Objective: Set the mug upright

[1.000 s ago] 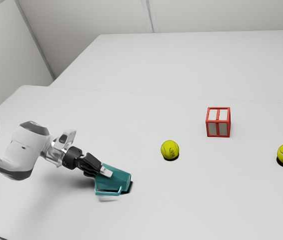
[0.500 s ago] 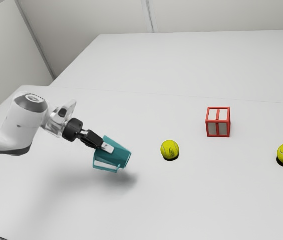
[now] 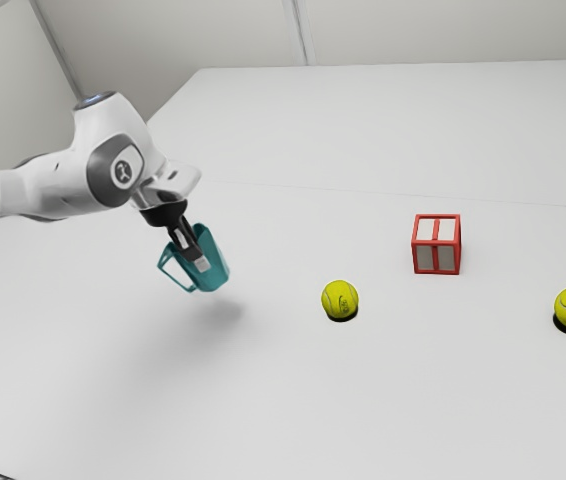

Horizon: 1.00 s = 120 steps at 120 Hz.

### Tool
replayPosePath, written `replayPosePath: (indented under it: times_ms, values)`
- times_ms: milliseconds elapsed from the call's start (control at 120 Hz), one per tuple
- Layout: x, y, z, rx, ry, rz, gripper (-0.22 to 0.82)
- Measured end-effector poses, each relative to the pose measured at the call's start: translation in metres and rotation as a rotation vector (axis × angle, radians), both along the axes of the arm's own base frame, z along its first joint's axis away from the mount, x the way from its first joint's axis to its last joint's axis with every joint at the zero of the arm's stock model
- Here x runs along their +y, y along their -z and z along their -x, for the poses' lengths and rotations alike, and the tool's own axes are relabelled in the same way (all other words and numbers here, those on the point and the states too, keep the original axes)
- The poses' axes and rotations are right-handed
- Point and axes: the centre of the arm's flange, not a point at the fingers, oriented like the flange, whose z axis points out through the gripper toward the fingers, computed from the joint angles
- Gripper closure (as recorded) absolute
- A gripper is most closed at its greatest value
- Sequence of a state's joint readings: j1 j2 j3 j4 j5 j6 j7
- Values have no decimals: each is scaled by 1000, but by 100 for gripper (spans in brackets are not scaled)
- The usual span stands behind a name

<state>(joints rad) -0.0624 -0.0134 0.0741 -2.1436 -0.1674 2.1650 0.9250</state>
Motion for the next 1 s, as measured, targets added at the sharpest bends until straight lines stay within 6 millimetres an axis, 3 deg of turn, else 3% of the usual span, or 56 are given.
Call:
replayPosePath:
  times_ms: [200,575,1000]
  values:
    - [-14,16,-11,-8,29,-105,78]
    - [-40,39,24,-11,16,-184,78]
    - [-34,63,26,-26,-89,-181,78]
